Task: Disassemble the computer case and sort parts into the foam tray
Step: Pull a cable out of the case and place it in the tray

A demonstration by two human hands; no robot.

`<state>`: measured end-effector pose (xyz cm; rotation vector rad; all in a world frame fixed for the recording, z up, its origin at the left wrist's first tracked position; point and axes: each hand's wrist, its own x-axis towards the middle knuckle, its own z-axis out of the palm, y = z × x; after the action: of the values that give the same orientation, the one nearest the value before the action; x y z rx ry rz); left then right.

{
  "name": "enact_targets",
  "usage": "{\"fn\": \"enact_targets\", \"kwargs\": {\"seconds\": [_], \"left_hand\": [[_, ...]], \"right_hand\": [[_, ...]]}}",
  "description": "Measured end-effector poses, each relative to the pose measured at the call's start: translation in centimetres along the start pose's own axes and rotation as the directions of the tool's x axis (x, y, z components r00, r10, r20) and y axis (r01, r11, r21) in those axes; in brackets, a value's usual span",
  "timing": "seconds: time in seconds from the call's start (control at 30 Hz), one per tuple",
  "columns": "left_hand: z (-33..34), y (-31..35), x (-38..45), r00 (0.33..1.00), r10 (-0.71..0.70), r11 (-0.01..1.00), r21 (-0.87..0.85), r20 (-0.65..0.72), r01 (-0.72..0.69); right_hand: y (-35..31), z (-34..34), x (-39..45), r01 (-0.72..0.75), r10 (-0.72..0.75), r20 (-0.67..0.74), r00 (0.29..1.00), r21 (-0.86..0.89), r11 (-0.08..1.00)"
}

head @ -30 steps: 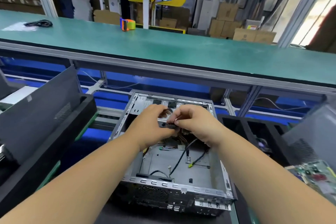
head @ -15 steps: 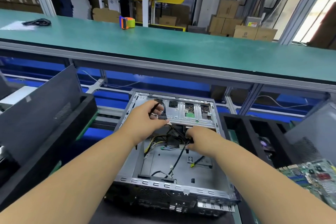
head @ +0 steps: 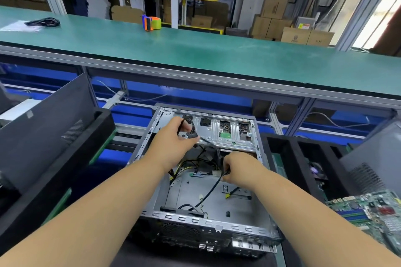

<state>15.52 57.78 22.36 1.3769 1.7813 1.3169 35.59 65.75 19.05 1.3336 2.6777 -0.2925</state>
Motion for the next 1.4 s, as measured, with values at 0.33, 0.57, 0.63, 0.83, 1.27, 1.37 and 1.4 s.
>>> {"fn": "enact_targets", "kwargs": {"seconds": [0.33,0.57,0.63,0.83,1.27,1.37,1.4], "left_hand": [[-1.5,2.7,0.0,1.0,0.017,0.996,-0.093,-0.013,-0.018],[0.4,4.0,0.2,0.997,0.071,0.979,-0.192,0.01,-0.068],[1.8,4.4,0.1,0.997,0.077,0.954,-0.293,0.023,-0.067],[6.1,6.6,0.3,0.994,0.008,0.831,-0.554,0.107,0.053],[18.2,14.6,-1.1,0.907,-0.049,0.298,-0.861,0.417,0.412],[22.3,16.0,-1.9,0.882,-0.065,0.266,-0.844,0.467,0.466],[23.7,16.4,-2.2,0.872,-0.066,0.27,-0.832,0.486,0.484]], "right_hand": [[1.2,-3.3,-1.9,-0.111,0.169,-0.133,0.977,0.36,0.926],[0.6,-6.4,-4.4,-0.016,0.213,-0.181,0.96,0.726,0.687],[0.4,-5.6,-4.7,-0.007,0.181,-0.19,0.965,0.672,0.74],[1.4,-3.0,-6.2,-0.033,0.259,-0.148,0.955,0.81,0.585],[11.5,-4.6,-12.9,0.209,0.222,-0.157,0.962,0.948,-0.238],[14.7,-4.7,-14.4,0.129,0.236,-0.081,0.968,0.972,-0.195],[15.8,-4.7,-14.9,0.098,0.254,-0.057,0.966,0.984,-0.151]]}}
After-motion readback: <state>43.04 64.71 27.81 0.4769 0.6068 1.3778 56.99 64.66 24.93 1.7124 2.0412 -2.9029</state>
